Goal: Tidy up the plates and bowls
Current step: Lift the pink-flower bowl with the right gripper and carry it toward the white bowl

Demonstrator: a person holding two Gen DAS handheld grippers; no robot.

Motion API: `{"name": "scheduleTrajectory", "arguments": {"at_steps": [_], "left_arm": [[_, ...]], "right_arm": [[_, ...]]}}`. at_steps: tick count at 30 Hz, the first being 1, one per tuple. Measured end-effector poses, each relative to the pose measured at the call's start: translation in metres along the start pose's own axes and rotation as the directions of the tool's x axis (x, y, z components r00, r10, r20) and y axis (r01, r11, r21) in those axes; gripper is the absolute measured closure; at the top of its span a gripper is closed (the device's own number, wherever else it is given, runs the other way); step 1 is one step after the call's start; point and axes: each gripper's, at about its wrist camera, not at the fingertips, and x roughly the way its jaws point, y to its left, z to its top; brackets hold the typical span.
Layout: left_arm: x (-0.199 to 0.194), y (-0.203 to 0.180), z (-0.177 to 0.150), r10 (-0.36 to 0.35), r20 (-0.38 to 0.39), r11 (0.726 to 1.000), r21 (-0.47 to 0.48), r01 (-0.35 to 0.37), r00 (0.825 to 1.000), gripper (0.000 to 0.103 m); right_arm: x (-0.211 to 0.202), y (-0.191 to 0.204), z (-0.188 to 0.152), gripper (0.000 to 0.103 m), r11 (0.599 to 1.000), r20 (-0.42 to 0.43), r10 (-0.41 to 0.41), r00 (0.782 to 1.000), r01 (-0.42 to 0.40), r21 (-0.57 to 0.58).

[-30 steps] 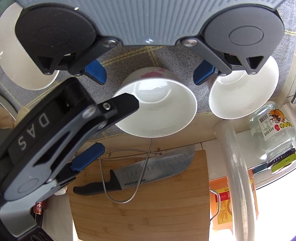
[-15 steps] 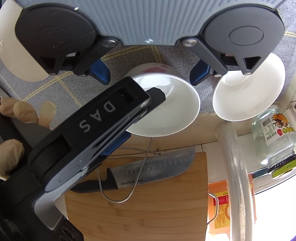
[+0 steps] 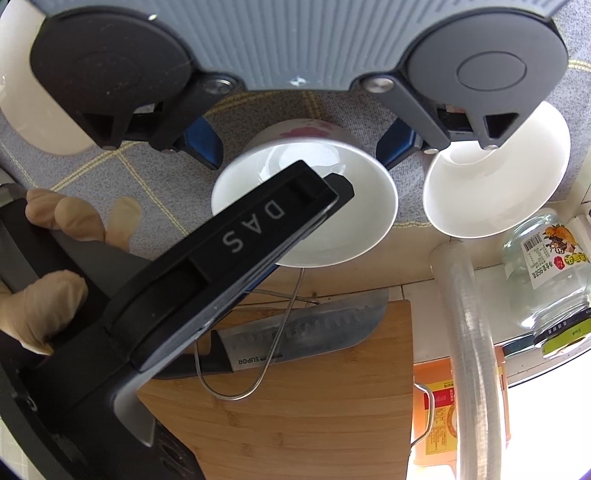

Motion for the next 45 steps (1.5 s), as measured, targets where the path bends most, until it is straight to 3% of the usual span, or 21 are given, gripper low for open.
{"name": "scheduleTrajectory", "arguments": {"at_steps": [22, 45], "left_arm": [[-0.012, -0.005, 0.006, 0.0, 0.006, 0.999, 0.043, 0.0, 1.0, 0.016], [-0.074, -0.028, 0.017, -0.027, 0.018, 0.993, 0.118, 0.025, 0.999, 0.016]], "right_arm": [[-0.005, 0.0, 0.0, 0.024, 1.0, -0.031, 0.01, 0.999, -0.01, 0.01], [-0.074, 0.037, -0.018, 0.024, 0.999, 0.021, -0.029, 0.999, 0.03, -0.027]]}}
